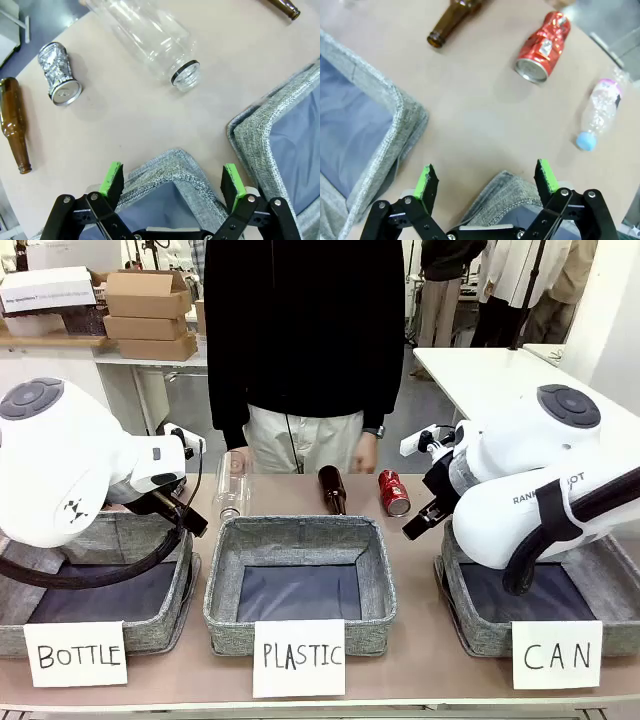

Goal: Sort the can waste into the basket.
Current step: Pick up the can waste from the table and place it in the right Fabric basket.

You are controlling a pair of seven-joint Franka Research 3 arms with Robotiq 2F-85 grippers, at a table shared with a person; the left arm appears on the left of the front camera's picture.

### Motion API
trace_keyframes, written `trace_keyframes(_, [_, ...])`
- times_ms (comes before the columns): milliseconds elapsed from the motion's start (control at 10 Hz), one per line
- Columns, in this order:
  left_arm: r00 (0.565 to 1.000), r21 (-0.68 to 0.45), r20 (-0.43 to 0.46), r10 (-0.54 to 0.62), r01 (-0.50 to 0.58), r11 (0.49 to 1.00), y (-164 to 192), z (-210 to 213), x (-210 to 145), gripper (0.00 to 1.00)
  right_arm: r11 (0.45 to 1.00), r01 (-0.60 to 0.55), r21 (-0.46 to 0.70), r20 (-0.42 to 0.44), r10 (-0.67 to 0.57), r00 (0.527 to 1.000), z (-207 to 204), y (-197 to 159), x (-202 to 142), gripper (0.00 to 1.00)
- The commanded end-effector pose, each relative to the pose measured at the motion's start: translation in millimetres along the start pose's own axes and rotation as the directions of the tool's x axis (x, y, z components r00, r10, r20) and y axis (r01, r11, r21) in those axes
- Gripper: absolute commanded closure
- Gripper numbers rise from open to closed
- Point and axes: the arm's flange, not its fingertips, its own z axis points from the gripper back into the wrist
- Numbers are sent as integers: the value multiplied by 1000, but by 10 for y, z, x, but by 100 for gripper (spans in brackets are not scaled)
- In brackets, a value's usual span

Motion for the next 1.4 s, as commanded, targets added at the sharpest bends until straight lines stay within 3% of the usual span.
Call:
trace_keyframes(0, [1000, 0, 0, 0, 0, 1000, 0, 0, 0, 0, 1000, 0, 0, 0, 0, 1000, 0, 0, 0, 0])
trace_keyframes(900, [1000, 0, 0, 1, -1, 1000, 1, 0, 0, 0, 1000, 0, 0, 0, 0, 1000, 0, 0, 0, 0])
trace_keyframes(1000, [997, 56, 70, 25, -29, 998, -56, 575, 221, 0, 999, 8, -46, 24, -7, 1000, 491, -86, 70, 0])
trace_keyframes(1100, [987, 93, 158, 23, -38, 995, -157, 1171, 317, 0, 999, 47, 13, 95, -48, 994, 1041, -135, 42, 0])
trace_keyframes(1200, [982, 51, 189, 28, -38, 998, -308, 1691, 284, 0, 996, 75, 48, 147, -81, 986, 1521, -156, -101, 0])
trace_keyframes(1300, [980, 68, 200, 6, -21, 997, -454, 1999, 156, 0, 996, 93, 13, 141, -94, 986, 1812, -136, -311, 0])
